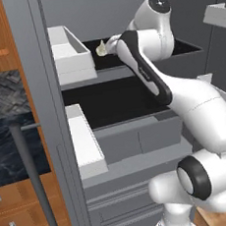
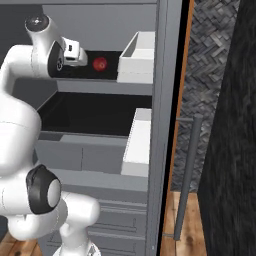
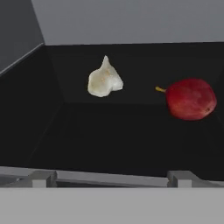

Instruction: Retrieve the bottle and the shaker from the cabinet and place them next to the mixing bowl on the counter. Then add garlic from the fridge to the mixing bowl.

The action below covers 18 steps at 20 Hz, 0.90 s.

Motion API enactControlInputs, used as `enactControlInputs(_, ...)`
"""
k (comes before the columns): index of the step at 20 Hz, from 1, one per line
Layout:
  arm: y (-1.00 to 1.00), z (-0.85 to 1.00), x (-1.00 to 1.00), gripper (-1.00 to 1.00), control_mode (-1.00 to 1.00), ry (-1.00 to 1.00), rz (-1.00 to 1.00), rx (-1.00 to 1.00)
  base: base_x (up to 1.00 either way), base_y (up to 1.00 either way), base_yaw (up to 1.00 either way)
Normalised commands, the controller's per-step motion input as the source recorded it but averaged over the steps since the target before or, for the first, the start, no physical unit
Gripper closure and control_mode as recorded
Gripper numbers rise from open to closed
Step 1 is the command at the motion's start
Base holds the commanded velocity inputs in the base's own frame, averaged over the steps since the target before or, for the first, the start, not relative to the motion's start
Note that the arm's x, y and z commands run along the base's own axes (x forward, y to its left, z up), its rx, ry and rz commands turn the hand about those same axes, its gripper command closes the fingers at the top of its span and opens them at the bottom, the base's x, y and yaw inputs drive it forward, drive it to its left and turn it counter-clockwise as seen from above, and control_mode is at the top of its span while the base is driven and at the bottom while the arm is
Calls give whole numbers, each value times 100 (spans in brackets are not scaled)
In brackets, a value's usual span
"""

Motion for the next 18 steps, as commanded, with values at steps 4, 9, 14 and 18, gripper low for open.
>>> enactControlInputs(4, 7, -18, 27, -100, -100, 0, -2, -2, 0, 0, 0)
enactControlInputs(9, 21, -36, 41, -100, -100, 0, -1, 0, 0, 0, 0)
enactControlInputs(14, 32, -17, 55, -100, -100, 0, 0, 0, 0, 0, 0)
enactControlInputs(18, 22, 0, 62, -100, -100, 0, 0, 0, 0, 0, 0)
